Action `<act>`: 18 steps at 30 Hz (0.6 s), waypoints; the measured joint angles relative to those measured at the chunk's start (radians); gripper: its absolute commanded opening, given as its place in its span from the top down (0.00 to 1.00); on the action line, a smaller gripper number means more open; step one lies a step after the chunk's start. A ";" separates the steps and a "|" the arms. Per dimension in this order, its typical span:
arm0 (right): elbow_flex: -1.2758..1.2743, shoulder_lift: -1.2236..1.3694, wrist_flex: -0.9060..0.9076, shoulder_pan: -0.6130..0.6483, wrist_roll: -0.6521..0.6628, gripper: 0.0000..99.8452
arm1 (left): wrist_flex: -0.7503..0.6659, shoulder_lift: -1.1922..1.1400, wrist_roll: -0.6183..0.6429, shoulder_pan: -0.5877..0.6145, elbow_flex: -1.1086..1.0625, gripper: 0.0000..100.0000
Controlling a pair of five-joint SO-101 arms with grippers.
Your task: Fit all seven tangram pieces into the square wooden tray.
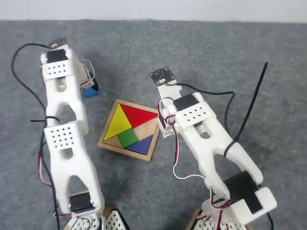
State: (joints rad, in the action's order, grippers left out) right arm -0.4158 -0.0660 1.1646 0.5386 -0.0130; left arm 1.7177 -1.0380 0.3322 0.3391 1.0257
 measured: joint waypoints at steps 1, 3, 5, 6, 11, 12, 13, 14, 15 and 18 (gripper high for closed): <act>0.000 0.000 0.000 0.000 0.000 0.99 | 0.000 0.000 0.000 0.000 0.000 0.78; 0.000 0.000 0.000 0.000 0.000 0.99 | -0.005 0.000 0.000 0.000 -0.002 0.78; 0.000 0.000 0.000 0.000 0.000 0.99 | -0.014 0.000 0.011 0.000 -0.015 0.78; 0.000 0.000 0.000 0.000 0.000 0.99 | -0.015 0.000 0.043 0.000 -0.031 0.77; 0.000 0.000 0.000 0.000 0.000 0.99 | -0.025 0.000 0.298 -0.003 -0.086 0.77; 0.000 0.000 0.000 0.000 0.000 0.99 | -0.023 0.000 0.342 -0.005 -0.087 0.77; 0.000 0.000 0.000 0.000 0.000 0.99 | -0.021 0.000 0.379 -0.003 -0.087 0.77; 0.000 0.000 0.000 0.000 0.000 0.99 | -0.021 0.000 0.408 -0.002 -0.087 0.77; 0.000 0.000 0.000 0.000 0.000 0.99 | -0.023 0.000 0.436 0.000 -0.087 0.77; 0.000 0.000 0.000 0.000 0.000 0.99 | -0.040 0.000 0.489 0.000 -0.087 0.77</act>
State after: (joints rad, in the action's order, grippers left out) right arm -0.4158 -0.0660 1.1646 0.5386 -0.0130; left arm 1.6778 -1.0380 0.8216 0.3391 0.9383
